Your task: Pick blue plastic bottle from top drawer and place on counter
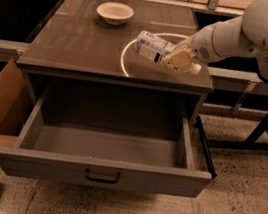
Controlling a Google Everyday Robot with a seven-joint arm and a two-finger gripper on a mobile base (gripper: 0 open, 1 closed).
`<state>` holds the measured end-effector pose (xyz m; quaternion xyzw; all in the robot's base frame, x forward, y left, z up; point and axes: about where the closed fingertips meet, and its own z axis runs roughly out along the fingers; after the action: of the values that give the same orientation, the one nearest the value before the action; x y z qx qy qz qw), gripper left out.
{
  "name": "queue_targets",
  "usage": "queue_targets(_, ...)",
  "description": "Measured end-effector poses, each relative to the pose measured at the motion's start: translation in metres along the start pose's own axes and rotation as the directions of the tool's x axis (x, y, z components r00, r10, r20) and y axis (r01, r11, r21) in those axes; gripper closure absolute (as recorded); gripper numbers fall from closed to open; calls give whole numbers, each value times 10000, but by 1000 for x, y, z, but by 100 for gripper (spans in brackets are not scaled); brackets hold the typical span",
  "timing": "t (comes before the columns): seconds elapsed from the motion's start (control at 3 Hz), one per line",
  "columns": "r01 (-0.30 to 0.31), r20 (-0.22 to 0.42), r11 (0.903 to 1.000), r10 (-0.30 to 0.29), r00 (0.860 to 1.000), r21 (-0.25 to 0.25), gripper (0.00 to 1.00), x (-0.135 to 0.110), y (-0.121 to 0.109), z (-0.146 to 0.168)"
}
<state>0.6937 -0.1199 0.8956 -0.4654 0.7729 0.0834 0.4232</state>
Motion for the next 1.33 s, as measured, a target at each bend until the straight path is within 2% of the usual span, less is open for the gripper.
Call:
queue_targets(0.67,-1122,215,9932,1115,9935,320,35,-15,-56,47)
queue_targets(1.0,-1434,162,9893,1431,9896,261,11,-17,-69,68)
queue_targets(1.33,-1605,121,9869,1604,9870,133,0,-16,-74,81)
